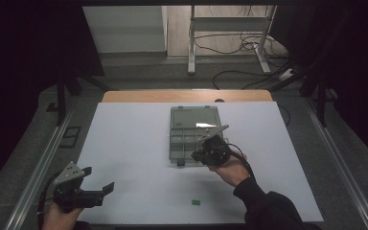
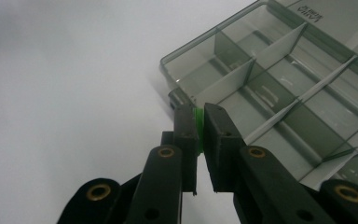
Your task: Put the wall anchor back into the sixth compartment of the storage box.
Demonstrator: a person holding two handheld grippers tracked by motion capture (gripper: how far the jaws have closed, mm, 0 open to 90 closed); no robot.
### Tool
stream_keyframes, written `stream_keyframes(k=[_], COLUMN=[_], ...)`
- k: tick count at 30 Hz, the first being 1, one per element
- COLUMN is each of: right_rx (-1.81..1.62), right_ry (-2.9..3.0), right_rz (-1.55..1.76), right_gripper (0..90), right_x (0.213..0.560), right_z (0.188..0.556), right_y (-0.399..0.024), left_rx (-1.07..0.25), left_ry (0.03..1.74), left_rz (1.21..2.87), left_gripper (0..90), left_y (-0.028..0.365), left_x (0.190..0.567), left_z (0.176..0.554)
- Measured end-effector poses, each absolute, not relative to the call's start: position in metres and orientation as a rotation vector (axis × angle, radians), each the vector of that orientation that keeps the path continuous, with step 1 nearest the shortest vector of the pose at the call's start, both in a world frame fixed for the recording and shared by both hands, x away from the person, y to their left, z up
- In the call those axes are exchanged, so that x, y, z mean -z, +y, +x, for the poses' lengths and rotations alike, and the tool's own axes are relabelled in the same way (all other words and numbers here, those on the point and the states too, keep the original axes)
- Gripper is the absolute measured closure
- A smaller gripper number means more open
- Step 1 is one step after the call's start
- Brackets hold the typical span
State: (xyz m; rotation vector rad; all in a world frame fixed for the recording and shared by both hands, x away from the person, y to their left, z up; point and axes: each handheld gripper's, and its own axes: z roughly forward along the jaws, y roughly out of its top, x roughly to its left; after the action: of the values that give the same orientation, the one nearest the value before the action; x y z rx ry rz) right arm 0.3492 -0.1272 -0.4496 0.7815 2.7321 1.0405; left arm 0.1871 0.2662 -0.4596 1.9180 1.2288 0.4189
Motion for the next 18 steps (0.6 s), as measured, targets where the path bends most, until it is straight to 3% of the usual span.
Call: stream_keyframes(k=[18], right_rx=[-1.02], right_ry=[2.683], right_rz=[0.829], right_gripper=[82.2], right_x=[0.46], right_z=[0.374], right_y=[-0.116], left_rx=[-0.418], left_ry=[1.226], left_rz=[1.92], left_gripper=[1.9], left_y=[0.266], left_x=[0.46], left_z=[0.187])
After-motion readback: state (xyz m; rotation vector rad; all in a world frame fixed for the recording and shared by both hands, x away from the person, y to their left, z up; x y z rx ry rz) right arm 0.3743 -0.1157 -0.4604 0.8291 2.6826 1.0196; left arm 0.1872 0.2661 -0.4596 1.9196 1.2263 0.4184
